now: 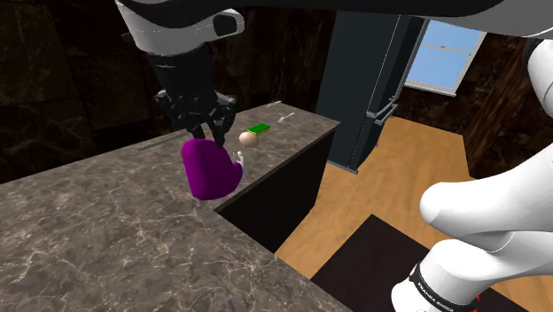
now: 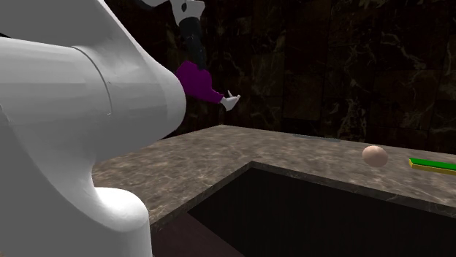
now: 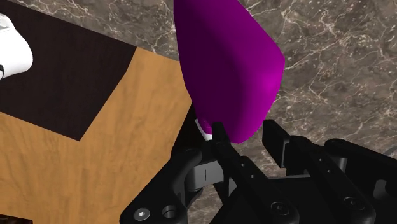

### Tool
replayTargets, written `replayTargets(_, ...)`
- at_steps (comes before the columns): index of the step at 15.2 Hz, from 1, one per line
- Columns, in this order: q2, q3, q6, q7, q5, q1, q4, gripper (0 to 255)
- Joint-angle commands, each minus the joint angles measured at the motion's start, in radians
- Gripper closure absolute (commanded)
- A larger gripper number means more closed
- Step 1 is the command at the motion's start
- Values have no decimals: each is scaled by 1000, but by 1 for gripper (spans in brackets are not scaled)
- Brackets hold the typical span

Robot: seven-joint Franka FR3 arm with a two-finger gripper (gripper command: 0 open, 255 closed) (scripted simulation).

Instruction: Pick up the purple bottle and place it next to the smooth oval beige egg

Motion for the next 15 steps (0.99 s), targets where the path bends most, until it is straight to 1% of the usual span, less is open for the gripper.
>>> replayTargets(1,-5,6,-31,-8,3,-19,38,255)
replayTargets(6,-18,22,-101,-26,13,-69,130,255)
replayTargets(9,27,-21,-33,-60,-28,-43,38,255)
replayTargets(11,52,-46,9,-84,-52,-35,-12,255)
replayTargets(15,89,-85,85,-138,-89,-46,-92,255)
